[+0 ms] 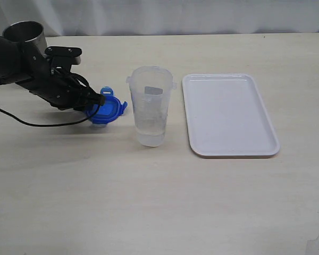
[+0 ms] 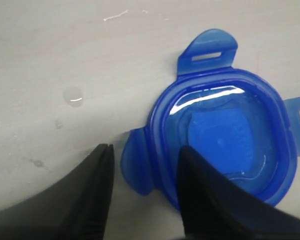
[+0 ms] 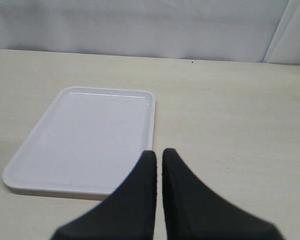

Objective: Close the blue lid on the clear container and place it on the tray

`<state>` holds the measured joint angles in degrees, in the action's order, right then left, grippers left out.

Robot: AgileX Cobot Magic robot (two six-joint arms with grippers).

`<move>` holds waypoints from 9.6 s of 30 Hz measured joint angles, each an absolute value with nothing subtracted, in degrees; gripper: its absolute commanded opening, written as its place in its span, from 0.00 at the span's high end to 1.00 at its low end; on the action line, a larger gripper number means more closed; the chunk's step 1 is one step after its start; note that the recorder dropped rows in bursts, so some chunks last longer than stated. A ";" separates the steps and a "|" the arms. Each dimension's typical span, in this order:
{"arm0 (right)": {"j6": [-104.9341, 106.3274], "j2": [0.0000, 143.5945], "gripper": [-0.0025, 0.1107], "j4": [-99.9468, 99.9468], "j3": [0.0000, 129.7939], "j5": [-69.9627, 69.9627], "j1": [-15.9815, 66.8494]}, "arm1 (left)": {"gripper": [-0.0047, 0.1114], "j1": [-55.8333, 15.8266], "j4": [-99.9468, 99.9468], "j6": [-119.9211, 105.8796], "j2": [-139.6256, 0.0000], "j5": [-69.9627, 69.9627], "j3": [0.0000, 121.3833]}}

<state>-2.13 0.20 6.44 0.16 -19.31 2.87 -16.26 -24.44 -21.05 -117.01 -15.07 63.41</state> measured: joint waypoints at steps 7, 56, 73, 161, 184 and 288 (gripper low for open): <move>-2.13 0.20 0.94 6.44 0.16 -19.31 2.87 | 0.91 -16.26 -24.67 -21.05 -117.01 -14.65 63.41; -2.13 0.20 0.94 6.44 0.16 -19.31 2.87 | 0.96 -20.07 -13.29 -37.38 -107.61 0.65 63.45; -2.13 0.20 0.94 6.44 0.16 -19.31 2.87 | 0.96 -24.32 4.02 -37.72 -101.62 8.18 63.45; -2.13 0.20 0.94 6.44 0.16 -19.31 2.87 | 0.96 -36.05 16.02 -50.91 -93.04 5.57 63.45; -2.13 0.20 0.94 6.44 0.16 -19.31 2.87 | 0.96 -38.61 14.95 -55.05 -90.28 -6.82 63.45; -2.13 0.20 0.94 6.44 0.16 -19.31 2.87 | 0.96 -45.93 5.03 -54.02 -90.28 -26.86 63.45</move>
